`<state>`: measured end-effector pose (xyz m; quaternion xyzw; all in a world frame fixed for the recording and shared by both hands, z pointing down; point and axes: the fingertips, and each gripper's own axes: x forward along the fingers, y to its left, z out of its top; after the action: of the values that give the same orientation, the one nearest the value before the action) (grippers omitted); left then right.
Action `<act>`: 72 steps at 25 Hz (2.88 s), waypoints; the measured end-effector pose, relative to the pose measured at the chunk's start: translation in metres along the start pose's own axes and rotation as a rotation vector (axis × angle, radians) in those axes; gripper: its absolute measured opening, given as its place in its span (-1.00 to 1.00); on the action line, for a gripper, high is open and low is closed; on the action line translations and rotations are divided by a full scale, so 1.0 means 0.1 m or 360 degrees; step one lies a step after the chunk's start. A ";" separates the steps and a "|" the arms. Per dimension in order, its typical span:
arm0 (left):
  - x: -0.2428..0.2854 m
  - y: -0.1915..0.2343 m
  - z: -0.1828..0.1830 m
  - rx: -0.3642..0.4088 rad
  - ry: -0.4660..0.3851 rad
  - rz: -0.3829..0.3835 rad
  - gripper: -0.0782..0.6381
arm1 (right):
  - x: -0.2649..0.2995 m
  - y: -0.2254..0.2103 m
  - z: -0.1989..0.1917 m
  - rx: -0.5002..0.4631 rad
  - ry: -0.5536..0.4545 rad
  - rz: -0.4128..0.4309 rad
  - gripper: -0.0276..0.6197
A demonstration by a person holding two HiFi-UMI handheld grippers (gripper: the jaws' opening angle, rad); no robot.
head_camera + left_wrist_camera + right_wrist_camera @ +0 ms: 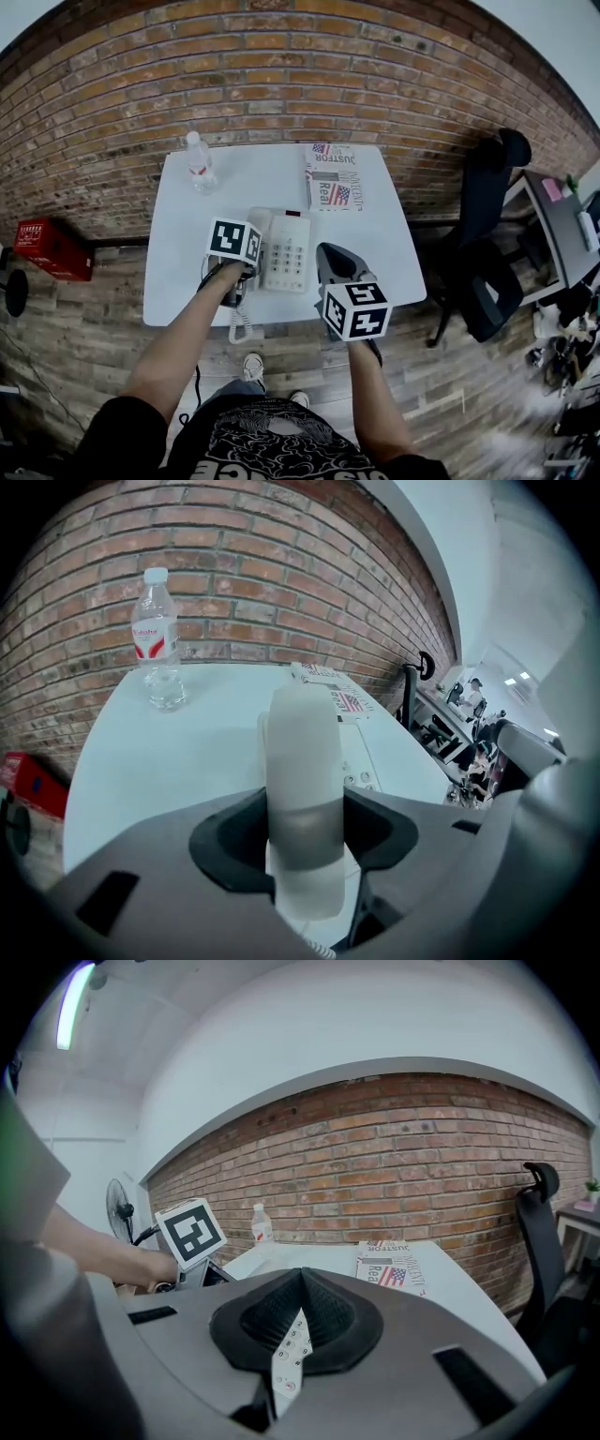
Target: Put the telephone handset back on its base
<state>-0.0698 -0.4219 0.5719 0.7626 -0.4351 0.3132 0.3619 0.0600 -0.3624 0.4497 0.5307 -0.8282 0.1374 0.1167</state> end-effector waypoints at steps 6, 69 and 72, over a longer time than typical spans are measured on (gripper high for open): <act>0.10 0.07 0.05 -0.0051 0.0050 0.0037 -0.18 | 0.06 -0.02 0.01 0.0002 -0.0003 -0.0002 -0.91; -0.89 -0.14 0.40 0.0020 -0.0601 -0.0117 -0.15 | -0.15 0.02 0.19 -0.0046 -0.0057 0.0080 -0.91; -1.12 -0.21 0.42 0.0091 -0.0737 -0.0132 -0.17 | -0.21 0.03 0.25 -0.0065 -0.0072 0.0091 -0.91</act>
<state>-0.0919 -0.4001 0.4539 0.8412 -0.4658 0.1271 0.2434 0.0643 -0.3522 0.4191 0.5073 -0.8481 0.1118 0.1048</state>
